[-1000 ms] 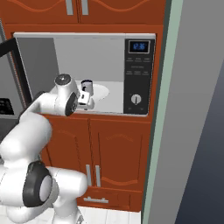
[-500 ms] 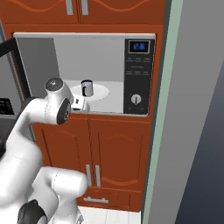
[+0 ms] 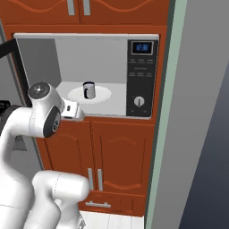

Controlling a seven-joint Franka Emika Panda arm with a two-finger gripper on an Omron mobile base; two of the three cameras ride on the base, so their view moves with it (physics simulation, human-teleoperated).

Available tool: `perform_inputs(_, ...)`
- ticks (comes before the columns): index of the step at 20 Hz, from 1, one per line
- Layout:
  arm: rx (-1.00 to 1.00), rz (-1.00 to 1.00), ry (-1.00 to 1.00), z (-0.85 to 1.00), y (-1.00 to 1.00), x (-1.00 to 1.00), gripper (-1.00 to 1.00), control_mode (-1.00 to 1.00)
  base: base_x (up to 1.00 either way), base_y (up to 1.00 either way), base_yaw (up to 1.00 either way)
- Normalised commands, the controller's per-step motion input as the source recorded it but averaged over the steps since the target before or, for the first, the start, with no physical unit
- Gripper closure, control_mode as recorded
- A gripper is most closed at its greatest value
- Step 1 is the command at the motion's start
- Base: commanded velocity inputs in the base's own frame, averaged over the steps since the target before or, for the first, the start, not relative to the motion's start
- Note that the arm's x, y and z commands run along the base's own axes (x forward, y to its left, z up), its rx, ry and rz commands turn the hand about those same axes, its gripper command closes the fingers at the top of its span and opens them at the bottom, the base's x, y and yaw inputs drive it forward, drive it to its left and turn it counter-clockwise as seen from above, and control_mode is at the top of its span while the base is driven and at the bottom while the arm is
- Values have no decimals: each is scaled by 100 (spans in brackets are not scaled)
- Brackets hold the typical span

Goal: Pick the mug from the counter and place it inside the microwave. Then close the microwave.

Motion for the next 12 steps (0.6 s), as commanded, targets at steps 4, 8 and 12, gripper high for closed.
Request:
perform_inputs(4,0,0,-16,11,0,-66,-100,-100,0,0,0)
perform_inputs(8,0,0,-18,11,0,-60,-100,-100,0,0,0)
perform_inputs(12,0,0,-23,9,0,-77,-100,-100,0,0,0)
